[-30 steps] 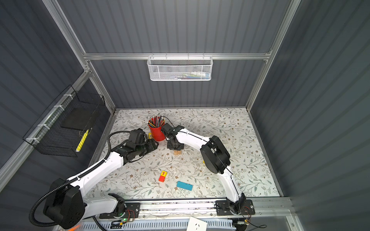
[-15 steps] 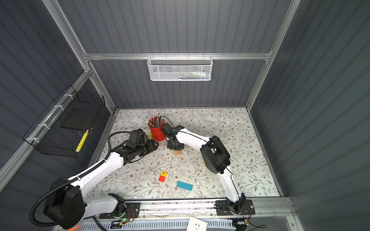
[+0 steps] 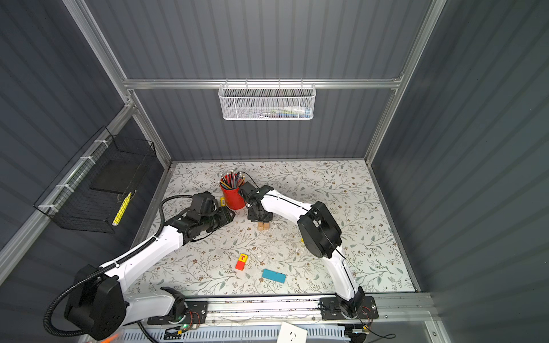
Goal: Build the wood block tower
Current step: 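Open the right gripper and lift it away from the wooden blocks, then close both grippers on the wooden blocks from opposite sides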
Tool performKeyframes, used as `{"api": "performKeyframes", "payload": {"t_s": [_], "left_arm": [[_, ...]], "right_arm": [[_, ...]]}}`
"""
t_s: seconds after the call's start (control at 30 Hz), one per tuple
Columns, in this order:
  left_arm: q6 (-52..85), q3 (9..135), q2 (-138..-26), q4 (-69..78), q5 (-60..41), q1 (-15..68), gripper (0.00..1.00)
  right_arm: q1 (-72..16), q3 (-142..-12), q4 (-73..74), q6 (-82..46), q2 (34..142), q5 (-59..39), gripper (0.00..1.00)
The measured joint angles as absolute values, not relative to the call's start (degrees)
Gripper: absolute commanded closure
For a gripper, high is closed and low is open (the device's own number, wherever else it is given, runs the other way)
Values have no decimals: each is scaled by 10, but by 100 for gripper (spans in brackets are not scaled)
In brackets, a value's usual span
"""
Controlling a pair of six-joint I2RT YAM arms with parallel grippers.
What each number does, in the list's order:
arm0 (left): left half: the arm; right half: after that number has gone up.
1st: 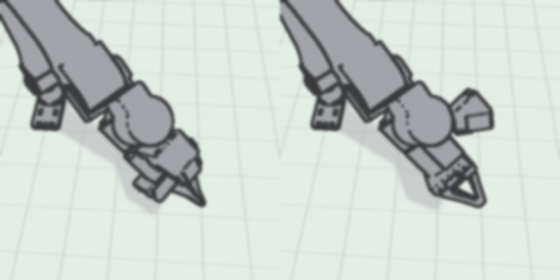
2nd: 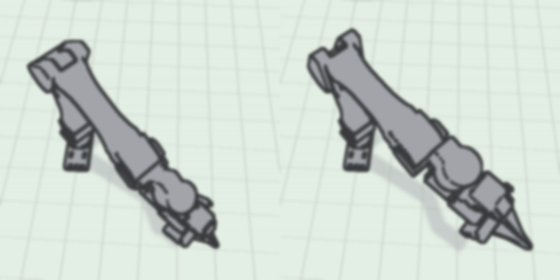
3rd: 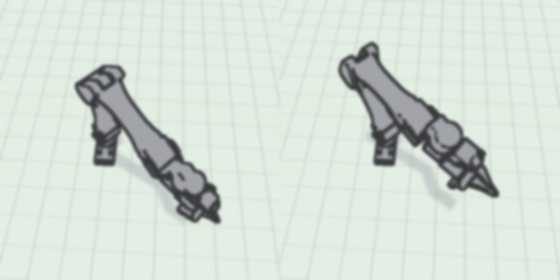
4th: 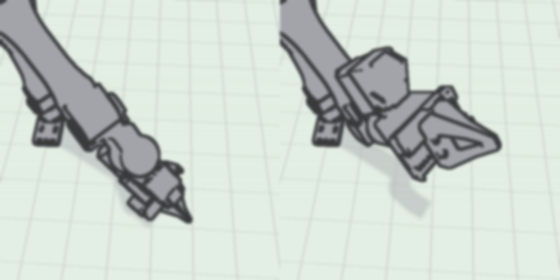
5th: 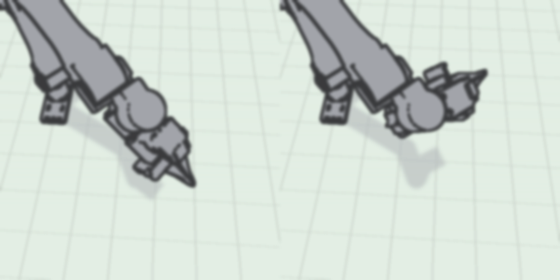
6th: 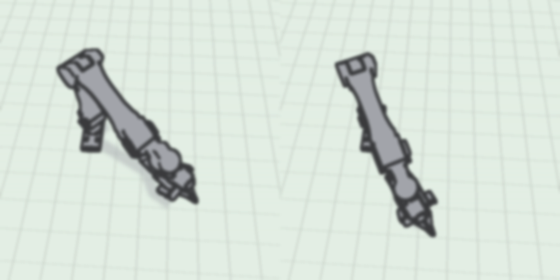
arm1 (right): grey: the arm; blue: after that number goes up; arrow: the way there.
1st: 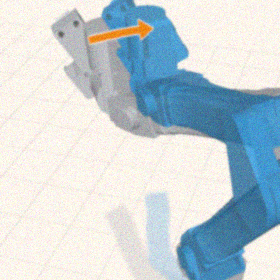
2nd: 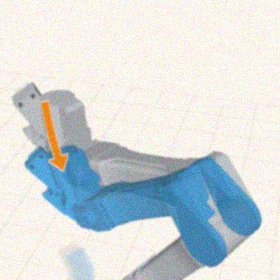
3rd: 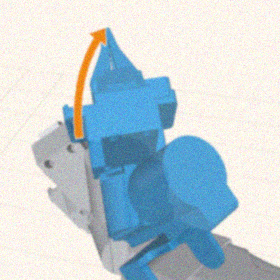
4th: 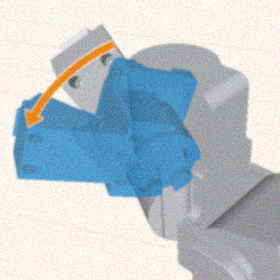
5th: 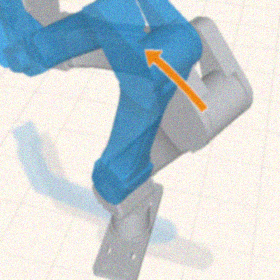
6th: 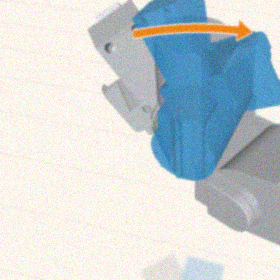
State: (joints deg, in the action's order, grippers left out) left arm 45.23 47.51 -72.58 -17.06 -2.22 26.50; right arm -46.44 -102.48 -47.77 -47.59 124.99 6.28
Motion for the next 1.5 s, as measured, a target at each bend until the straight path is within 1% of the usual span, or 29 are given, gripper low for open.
{"api": "performKeyframes", "payload": {"t_s": [0.1,0.17,0.33,0.47,0.7,0.87,0.93,1.1,1.23,1.33,1.43,1.5], "left_arm": [[453,475,-729,-168,-33,265,38],[453,475,-737,-162,-44,264,38],[457,475,-781,-122,-90,264,37],[463,475,-828,-74,-124,264,37],[472,486,-917,7,-170,264,38],[472,496,-964,54,-197,264,41],[472,505,-983,70,-207,265,43],[469,527,-1020,96,-222,270,52],[465,540,-1037,100,-224,271,57],[462,549,-1046,100,-228,274,59],[458,550,-1046,100,-227,278,63],[455,552,-1046,99,-225,281,64]], "right_arm": [[-464,-1019,-472,-475,1240,57,60],[-464,-998,-459,-475,1216,53,58],[-451,-904,-414,-471,1101,25,57],[-412,-836,-368,-458,1048,-11,57],[-364,-783,-304,-431,1056,-80,60],[-351,-772,-256,-431,1078,-123,63],[-348,-771,-247,-432,1088,-134,64],[-340,-757,-223,-439,1100,-149,67],[-334,-746,-218,-446,1101,-152,67],[-331,-745,-206,-450,1102,-157,68],[-330,-743,-197,-450,1102,-164,69],[-330,-743,-195,-450,1102,-165,70]]}}
